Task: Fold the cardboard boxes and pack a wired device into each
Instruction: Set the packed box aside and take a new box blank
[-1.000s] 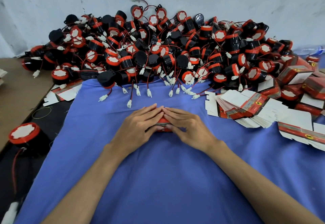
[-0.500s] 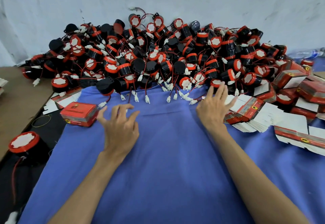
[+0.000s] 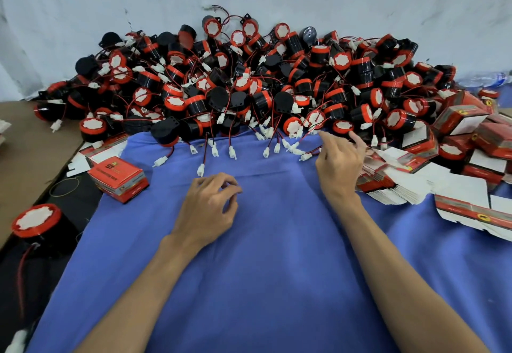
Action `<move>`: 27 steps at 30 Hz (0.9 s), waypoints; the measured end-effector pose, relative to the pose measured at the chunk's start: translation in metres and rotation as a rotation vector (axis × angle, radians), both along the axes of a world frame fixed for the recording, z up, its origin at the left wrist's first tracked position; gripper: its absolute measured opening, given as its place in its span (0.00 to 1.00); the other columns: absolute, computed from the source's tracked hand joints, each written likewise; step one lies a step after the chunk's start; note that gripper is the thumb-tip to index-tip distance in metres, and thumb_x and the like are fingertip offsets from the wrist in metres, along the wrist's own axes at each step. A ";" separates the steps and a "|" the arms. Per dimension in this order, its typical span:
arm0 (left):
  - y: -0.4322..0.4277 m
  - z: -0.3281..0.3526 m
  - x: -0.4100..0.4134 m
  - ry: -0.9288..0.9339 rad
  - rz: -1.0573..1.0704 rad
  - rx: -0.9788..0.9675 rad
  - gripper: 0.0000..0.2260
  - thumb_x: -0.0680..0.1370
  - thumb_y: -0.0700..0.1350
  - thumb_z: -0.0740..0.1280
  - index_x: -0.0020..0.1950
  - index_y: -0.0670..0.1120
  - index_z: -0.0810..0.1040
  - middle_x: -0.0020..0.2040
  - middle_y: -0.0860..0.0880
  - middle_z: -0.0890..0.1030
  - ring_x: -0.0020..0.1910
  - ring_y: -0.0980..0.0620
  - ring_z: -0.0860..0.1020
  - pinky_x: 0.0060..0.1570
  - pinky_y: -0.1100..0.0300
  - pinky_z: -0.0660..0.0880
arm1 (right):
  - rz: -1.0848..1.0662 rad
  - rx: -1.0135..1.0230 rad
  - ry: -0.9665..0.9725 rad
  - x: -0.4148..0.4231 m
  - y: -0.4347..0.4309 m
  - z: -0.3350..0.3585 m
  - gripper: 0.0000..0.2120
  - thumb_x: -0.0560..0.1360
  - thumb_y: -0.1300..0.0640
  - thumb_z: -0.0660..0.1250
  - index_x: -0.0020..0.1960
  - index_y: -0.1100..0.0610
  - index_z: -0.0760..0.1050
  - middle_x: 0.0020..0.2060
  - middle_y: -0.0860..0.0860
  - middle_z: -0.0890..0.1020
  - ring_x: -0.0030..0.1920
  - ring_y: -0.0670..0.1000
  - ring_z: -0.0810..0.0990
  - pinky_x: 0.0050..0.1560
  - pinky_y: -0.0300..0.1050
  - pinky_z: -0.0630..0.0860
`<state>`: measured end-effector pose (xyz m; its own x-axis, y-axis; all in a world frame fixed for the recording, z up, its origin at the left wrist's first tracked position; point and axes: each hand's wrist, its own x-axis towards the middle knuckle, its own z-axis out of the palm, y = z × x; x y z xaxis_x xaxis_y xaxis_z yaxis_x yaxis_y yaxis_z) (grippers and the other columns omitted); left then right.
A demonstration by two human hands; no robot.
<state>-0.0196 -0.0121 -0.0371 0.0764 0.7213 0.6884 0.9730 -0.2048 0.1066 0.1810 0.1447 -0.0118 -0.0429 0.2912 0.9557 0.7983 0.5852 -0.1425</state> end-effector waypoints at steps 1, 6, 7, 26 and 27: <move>-0.001 0.001 0.001 -0.049 -0.050 -0.018 0.07 0.73 0.37 0.66 0.46 0.42 0.84 0.46 0.48 0.82 0.41 0.47 0.81 0.45 0.52 0.76 | 0.090 0.087 0.006 -0.004 -0.002 0.006 0.17 0.63 0.79 0.65 0.43 0.64 0.83 0.33 0.54 0.83 0.32 0.54 0.81 0.53 0.55 0.76; -0.004 0.021 0.020 -1.313 -0.316 -0.267 0.15 0.78 0.54 0.62 0.62 0.50 0.75 0.50 0.51 0.85 0.46 0.50 0.84 0.46 0.60 0.79 | 0.575 0.269 -0.136 -0.039 -0.054 0.020 0.10 0.71 0.74 0.65 0.44 0.65 0.83 0.42 0.55 0.85 0.40 0.53 0.83 0.48 0.50 0.76; -0.002 0.022 0.020 -1.541 -0.365 -0.323 0.19 0.77 0.57 0.60 0.65 0.51 0.73 0.51 0.49 0.85 0.47 0.50 0.84 0.44 0.59 0.80 | 0.690 0.275 -0.246 -0.045 -0.071 0.014 0.08 0.73 0.72 0.66 0.45 0.65 0.83 0.43 0.55 0.85 0.42 0.53 0.84 0.50 0.49 0.76; 0.002 0.007 0.018 -1.016 0.008 0.021 0.12 0.77 0.39 0.69 0.46 0.57 0.79 0.52 0.58 0.74 0.51 0.64 0.73 0.51 0.72 0.69 | 0.802 -1.221 0.955 -0.036 -0.096 -0.010 0.08 0.80 0.56 0.63 0.58 0.53 0.76 0.52 0.48 0.82 0.53 0.51 0.81 0.49 0.49 0.80; 0.002 0.006 0.018 -0.922 0.089 0.031 0.09 0.75 0.43 0.73 0.46 0.57 0.79 0.53 0.54 0.69 0.53 0.62 0.69 0.54 0.70 0.66 | 0.868 -1.267 0.953 -0.038 -0.099 -0.010 0.06 0.80 0.56 0.63 0.52 0.53 0.78 0.46 0.50 0.84 0.48 0.53 0.82 0.45 0.49 0.81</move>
<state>-0.0020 -0.0097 -0.0315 -0.5660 0.6782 0.4687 0.5186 -0.1491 0.8419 0.1432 0.0458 -0.0214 -0.1918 0.9812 -0.0194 -0.2570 -0.0693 -0.9639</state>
